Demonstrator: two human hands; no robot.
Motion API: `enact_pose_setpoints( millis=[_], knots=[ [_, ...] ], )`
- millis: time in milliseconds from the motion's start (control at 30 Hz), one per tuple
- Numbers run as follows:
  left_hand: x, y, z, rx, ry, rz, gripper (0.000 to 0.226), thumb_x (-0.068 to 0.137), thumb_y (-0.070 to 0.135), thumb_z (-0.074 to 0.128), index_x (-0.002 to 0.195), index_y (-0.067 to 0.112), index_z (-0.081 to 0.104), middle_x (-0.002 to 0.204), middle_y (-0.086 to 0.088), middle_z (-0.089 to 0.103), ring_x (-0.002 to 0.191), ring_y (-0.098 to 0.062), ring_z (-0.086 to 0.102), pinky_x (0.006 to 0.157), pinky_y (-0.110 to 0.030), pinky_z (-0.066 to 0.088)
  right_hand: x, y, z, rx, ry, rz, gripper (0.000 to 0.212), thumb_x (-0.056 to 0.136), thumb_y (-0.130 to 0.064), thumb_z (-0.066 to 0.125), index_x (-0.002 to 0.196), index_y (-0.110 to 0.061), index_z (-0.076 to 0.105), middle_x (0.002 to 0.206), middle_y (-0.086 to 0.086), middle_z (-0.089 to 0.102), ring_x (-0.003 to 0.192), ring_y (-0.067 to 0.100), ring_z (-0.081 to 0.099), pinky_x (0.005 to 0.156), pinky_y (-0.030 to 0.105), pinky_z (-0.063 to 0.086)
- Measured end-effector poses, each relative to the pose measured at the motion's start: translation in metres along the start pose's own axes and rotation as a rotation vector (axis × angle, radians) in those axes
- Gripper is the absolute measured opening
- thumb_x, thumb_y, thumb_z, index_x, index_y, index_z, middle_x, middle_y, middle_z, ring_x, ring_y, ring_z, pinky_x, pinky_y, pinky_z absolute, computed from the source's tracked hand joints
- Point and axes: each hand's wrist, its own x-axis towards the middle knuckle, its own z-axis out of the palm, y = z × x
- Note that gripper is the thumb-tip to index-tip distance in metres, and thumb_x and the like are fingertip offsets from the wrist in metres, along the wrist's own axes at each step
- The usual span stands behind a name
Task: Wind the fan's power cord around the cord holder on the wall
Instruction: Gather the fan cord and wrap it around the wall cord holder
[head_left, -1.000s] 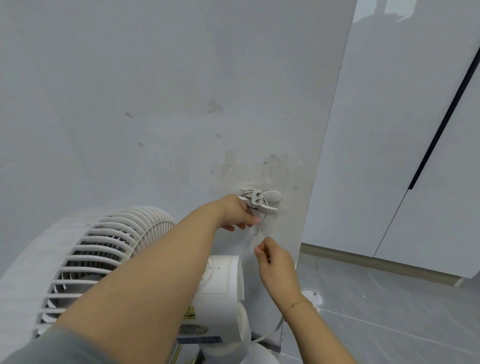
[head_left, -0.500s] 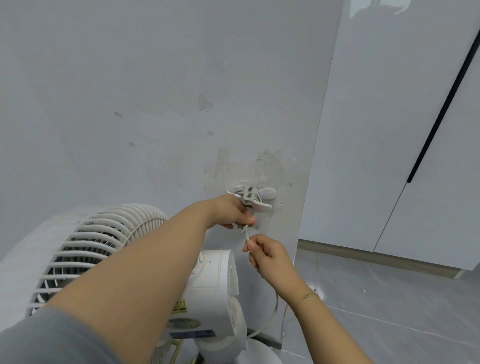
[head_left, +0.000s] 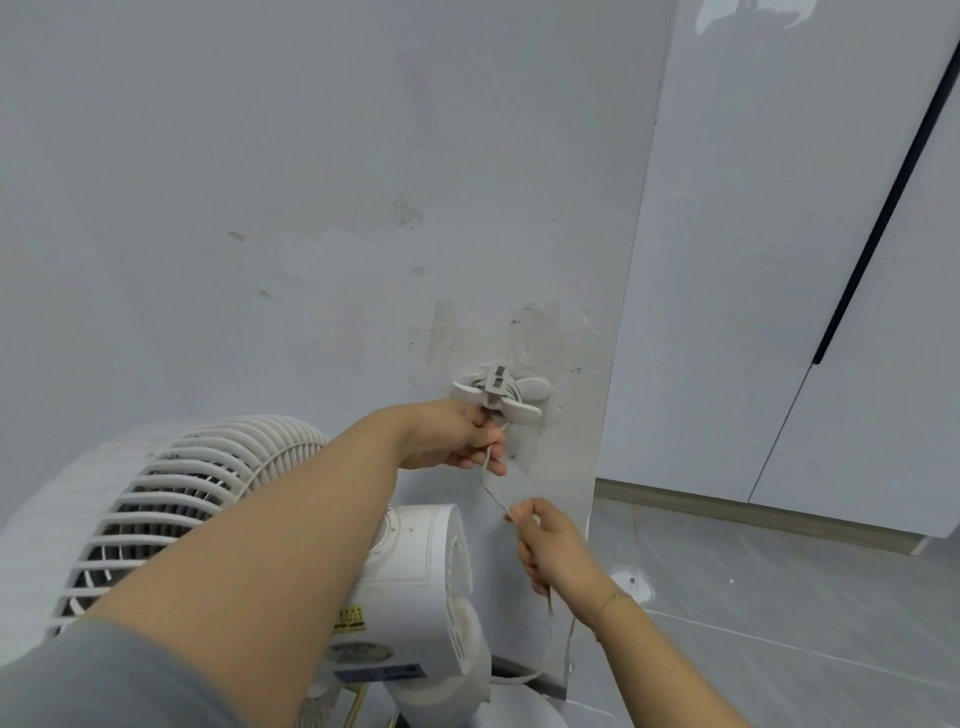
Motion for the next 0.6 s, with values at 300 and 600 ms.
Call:
enact_pose_setpoints(
  millis=[300, 600],
  knots=[
    [0.006, 0.000, 0.003, 0.278, 0.172, 0.022, 0.031, 0.101, 0.030, 0.037, 0.078, 0.015, 0.051, 0.070, 0.003, 0.048, 0.065, -0.007, 0.043, 0.061, -0.018, 0.033, -0.006, -0.011, 0.010, -0.600, 0.297, -0.494, 0.013, 0.097, -0.023, 0.050, 0.095, -0.016, 0.060, 0.068, -0.007, 0.056, 0.062, 0.011, 0.052, 0.055, 0.020, 0.038],
    [0.002, -0.015, -0.020, -0.027, 0.229, -0.100, 0.030, 0.095, 0.037, 0.050, 0.072, 0.019, 0.046, 0.065, 0.003, 0.046, 0.060, -0.011, 0.042, 0.062, -0.022, 0.035, 0.001, -0.044, 0.017, -0.524, 0.294, -0.471, 0.023, 0.099, -0.022, 0.045, 0.081, -0.020, 0.058, 0.056, -0.012, 0.046, 0.052, 0.005, 0.043, 0.049, 0.017, 0.030]
  ],
)
